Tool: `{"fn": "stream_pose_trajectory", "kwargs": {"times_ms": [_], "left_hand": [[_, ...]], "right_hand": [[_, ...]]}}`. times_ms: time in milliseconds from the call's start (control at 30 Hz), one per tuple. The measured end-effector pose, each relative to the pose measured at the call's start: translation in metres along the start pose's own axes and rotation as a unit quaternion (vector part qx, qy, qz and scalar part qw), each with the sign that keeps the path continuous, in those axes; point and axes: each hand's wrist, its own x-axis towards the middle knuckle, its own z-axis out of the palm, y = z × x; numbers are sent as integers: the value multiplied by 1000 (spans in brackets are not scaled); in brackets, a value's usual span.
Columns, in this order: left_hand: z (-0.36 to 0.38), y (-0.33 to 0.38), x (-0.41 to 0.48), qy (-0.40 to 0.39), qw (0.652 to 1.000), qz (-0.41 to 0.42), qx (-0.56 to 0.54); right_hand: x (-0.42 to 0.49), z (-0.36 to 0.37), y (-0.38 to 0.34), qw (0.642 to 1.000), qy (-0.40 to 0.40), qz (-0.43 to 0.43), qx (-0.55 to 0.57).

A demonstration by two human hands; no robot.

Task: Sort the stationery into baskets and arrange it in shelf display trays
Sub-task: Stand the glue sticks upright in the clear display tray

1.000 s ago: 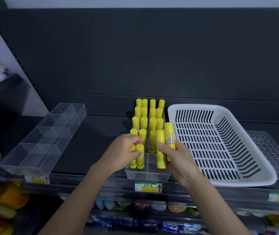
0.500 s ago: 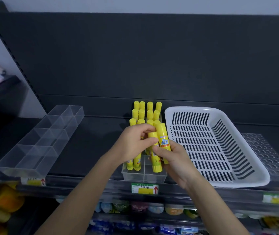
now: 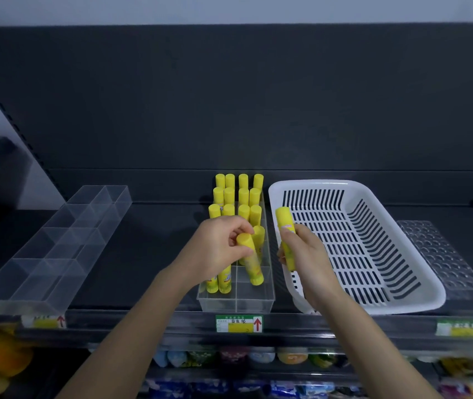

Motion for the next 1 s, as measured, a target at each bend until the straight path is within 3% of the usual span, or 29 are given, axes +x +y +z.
{"fn": "stream_pose_trajectory", "kwargs": {"times_ms": [167,233,333,467,633,1000], "left_hand": [[7,-7,0,-58,982,27,179],[12,-9,-1,-71,975,36,208],[17,-13,-2,-71,975,35,209],[20,-24,-3,-54,972,42,224],[23,-29,-6,-21,976,55,211],[22,-29,-12,-21,984,34,174]], "right_hand": [[1,4,1,998,-57,-16,12],[4,2,3,990,-65,-53,-117],[8,-2,4,935,-88,-127,-318],[8,-1,9,891,-127,-191,-392],[11,0,21,797,-123,-230,-545],[8,-4,22,804,-120,-216,-540]]}}
